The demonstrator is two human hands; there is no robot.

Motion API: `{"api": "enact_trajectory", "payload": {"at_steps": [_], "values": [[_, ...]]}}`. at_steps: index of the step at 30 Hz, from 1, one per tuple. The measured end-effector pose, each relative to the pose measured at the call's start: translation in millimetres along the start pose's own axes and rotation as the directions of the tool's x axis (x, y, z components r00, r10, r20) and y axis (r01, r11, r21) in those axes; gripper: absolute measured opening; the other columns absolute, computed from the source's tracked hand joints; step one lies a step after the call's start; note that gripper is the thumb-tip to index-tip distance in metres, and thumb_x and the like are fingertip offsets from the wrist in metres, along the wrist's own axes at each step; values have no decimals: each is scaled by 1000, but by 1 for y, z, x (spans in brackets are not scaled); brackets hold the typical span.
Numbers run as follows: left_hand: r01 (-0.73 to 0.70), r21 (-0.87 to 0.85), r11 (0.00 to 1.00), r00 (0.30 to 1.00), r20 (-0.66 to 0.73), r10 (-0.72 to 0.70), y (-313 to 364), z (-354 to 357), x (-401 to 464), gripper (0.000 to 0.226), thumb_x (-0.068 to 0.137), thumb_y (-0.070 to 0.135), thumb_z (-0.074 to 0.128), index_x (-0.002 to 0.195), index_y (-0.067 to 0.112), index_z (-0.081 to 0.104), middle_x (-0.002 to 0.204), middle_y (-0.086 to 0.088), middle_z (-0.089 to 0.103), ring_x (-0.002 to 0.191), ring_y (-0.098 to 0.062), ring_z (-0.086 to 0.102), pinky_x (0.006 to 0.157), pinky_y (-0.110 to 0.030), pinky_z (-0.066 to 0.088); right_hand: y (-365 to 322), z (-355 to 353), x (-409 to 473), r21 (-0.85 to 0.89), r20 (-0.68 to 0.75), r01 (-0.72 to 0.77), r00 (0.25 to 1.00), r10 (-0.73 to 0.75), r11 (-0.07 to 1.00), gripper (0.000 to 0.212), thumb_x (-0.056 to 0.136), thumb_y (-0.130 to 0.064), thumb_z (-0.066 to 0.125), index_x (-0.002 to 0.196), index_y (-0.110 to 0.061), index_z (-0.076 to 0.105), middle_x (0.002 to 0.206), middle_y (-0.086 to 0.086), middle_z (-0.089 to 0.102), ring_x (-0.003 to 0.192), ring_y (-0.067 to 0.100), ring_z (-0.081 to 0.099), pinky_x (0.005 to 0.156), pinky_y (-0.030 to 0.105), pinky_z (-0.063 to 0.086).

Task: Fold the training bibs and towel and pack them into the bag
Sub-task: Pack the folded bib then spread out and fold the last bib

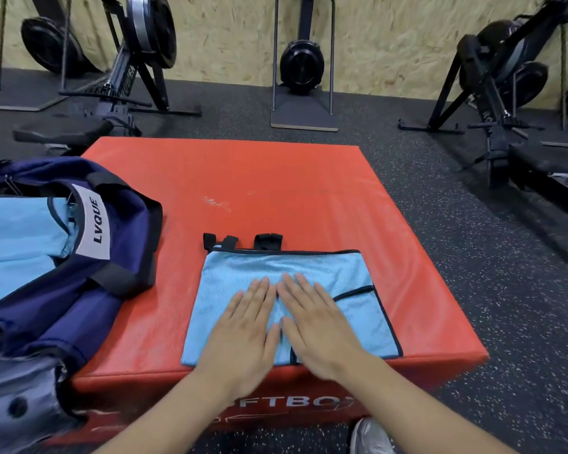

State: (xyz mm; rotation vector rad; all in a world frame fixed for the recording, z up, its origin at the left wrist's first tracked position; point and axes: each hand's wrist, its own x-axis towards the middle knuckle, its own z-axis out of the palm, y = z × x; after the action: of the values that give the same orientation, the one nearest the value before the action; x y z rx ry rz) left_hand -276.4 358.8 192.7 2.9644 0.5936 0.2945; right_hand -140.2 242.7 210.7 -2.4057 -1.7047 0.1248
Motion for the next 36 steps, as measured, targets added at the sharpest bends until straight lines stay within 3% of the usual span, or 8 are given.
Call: {"api": "enact_trajectory", "payload": {"at_steps": [5,10,13,17,22,26,30,36], "values": [[113,-15,994,994,11,-112,-57,-8,-5,77,95,59,0,158,17,1,165,3,-9,152,-12,-13,123,-32,-7,61,-7,-4,-104,-39,-199,980,196,974,76,91,-56,-8,160,-29,5,167,-10,-5,152,6,-13,124,33,-7],[175,10,984,983,60,-176,-86,-13,-7,88,88,66,-13,159,16,-1,166,3,-10,152,-10,-14,124,-32,-4,59,-20,-2,-121,-78,-229,972,221,966,78,90,-54,-2,159,-27,20,167,-6,10,154,10,0,125,36,-4],[177,-1,984,983,55,-177,-81,-19,-5,94,85,69,-20,160,17,1,165,3,-14,153,-11,-12,124,-31,-6,48,-32,14,-45,-118,-115,987,109,992,64,95,-56,12,154,-39,32,166,-9,10,154,8,-1,125,36,-5],[140,-8,990,989,-46,-140,-72,-36,0,76,97,54,8,155,11,31,166,-5,14,153,-19,16,121,-29,-1,46,-42,43,106,18,45,999,-47,993,41,103,-50,38,143,-53,43,167,-13,2,152,4,-11,123,39,-12],[122,41,992,992,-40,-120,-75,-45,0,66,102,49,20,145,9,50,156,-10,41,144,-24,39,118,-33,13,43,-38,75,130,170,3,985,-25,992,43,103,-35,44,139,-58,43,163,-16,17,152,5,0,122,38,-16],[142,30,989,989,-45,-141,-82,-46,1,66,102,49,22,143,9,53,153,-12,46,143,-26,41,118,-34,15,37,-32,94,48,146,-50,988,43,998,56,99,-29,43,147,-55,33,163,-10,19,152,12,7,124,40,-8],[134,16,991,989,-69,-133,-79,-45,-2,65,100,51,25,144,11,51,154,-10,44,146,-24,36,119,-36,15,30,-34,107,13,120,-184,976,182,983,55,100,-32,39,151,-50,29,165,-4,16,152,16,8,124,41,1],[108,32,994,993,-42,-107,-80,-42,-8,66,101,53,23,145,12,51,154,-8,44,146,-21,35,119,-36,15,40,-40,111,-91,48,-427,900,433,900,55,101,-33,32,155,-39,25,163,3,19,148,23,19,116,45,19]]}}
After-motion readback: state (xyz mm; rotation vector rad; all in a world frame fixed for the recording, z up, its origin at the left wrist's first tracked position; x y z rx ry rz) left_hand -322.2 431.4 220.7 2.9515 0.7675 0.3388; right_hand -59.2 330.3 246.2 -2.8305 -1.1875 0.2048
